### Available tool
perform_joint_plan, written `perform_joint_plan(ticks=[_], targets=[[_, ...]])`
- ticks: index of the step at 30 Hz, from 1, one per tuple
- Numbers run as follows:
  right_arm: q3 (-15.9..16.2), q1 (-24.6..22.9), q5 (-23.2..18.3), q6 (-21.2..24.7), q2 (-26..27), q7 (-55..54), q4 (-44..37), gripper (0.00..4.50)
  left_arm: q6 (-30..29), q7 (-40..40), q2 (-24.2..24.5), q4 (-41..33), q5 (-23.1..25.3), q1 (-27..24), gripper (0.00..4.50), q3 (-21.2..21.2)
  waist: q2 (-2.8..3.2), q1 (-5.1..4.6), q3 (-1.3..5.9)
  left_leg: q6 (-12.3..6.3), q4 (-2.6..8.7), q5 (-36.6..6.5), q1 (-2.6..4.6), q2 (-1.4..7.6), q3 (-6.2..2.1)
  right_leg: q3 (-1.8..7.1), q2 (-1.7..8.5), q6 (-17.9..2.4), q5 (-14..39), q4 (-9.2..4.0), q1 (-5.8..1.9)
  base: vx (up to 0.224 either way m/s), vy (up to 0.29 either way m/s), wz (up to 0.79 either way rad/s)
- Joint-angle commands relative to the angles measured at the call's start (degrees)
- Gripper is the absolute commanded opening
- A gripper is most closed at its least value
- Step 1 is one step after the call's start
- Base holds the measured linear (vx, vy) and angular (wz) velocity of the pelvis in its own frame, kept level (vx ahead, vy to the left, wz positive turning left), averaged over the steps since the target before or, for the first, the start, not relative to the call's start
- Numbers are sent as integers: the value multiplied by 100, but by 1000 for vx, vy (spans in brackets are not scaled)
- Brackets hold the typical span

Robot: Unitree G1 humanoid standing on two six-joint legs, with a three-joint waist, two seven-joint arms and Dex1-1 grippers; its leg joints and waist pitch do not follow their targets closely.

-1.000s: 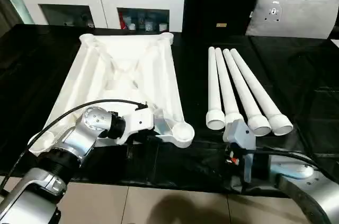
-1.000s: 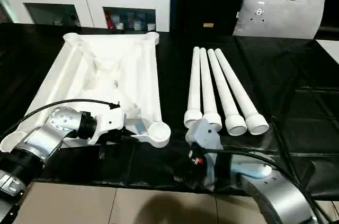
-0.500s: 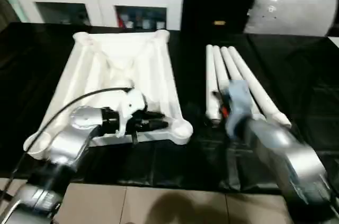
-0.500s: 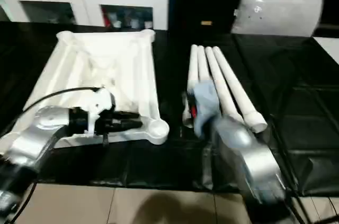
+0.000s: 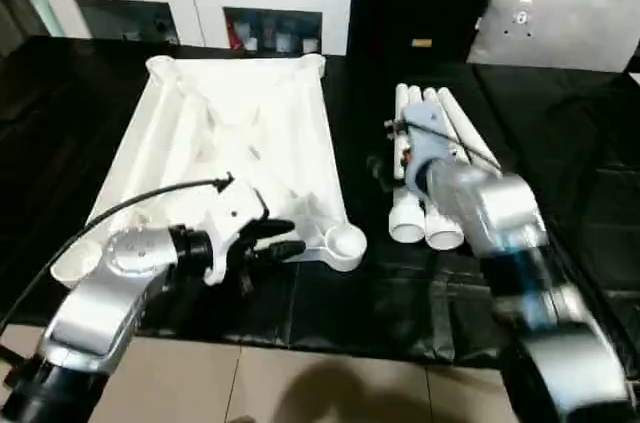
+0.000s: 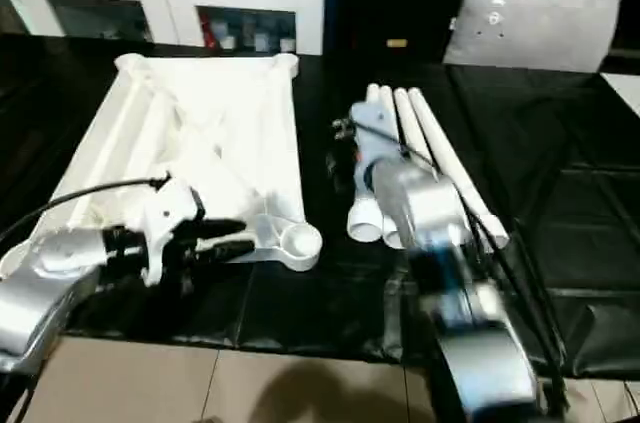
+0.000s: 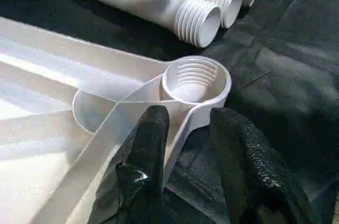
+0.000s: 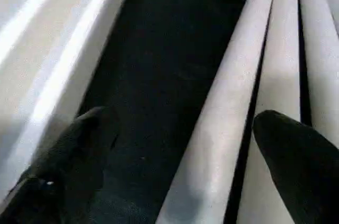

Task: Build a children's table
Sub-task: Pick table leg

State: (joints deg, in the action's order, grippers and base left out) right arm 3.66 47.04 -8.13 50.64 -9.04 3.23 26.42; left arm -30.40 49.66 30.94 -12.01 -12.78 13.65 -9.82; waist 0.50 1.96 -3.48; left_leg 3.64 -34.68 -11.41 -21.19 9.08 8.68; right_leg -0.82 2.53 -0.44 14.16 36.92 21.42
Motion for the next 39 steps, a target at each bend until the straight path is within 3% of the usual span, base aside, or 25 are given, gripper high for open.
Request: perform_joint_plan(ticks=[1,5,13,21,22,27,29,33,35,39], targets=[[-128,257,151,-77,63,-194,582,450,-280,-92,39,-320,-45,-26,154,73,17,-4,384,173,371,-172,49,282,-31,243,429,-1317,-721,-340,-276,0,0,0],[-233,435,147,-164,133,-303,1002,450,-426,-146,43,-444,-57,-55,154,79,-11,-2,396,141,350,-62,31,272,-14,242,411,-1310,-881,-314,-278,0,0,0],[-471,575,3,-258,303,-282,1655,450,-694,-244,53,-635,-137,-65,154,17,13,7,422,90,326,37,28,275,-7,229,398,-1339,-1144,-283,-266,0,0,0],[-616,671,-91,-176,358,-114,2076,450,-935,-256,24,-698,-288,-13,154,42,8,12,418,54,326,-24,27,282,-2,221,399,-1393,-1062,-286,-269,0,0,0],[-653,664,-101,-221,376,-94,2124,450,-969,-261,19,-705,-317,-2,175,47,13,11,422,63,323,-12,28,280,0,220,400,-1405,-1071,-286,-268,0,0,0],[-801,649,-176,-391,425,-1,2357,414,-1128,-237,-4,-792,-455,11,205,77,2,12,417,51,327,-65,29,291,-1,216,403,-1414,-992,-290,-262,0,0,0],[-877,676,-216,-442,425,15,2502,380,-1112,-243,6,-810,-430,12,231,60,3,4,419,48,327,-68,27,286,-1,213,402,-1416,-970,-291,-264,0,0,0],[-926,708,-240,-463,414,32,2592,363,-1073,-242,16,-790,-396,18,239,18,-3,1,416,60,326,-118,31,286,6,218,403,-1407,-866,-303,-262,0,0,0],[-980,727,-266,-472,405,27,2647,332,-1084,-244,34,-805,-425,33,272,-8,2,3,418,62,325,-105,29,286,6,218,402,-1400,-867,-302,-259,0,0,0],[-1028,745,-267,-511,408,17,2709,313,-1083,-252,47,-798,-443,44,290,-21,6,0,422,68,324,-114,33,288,6,212,396,-1419,-893,-297,-254,0,0,0]])
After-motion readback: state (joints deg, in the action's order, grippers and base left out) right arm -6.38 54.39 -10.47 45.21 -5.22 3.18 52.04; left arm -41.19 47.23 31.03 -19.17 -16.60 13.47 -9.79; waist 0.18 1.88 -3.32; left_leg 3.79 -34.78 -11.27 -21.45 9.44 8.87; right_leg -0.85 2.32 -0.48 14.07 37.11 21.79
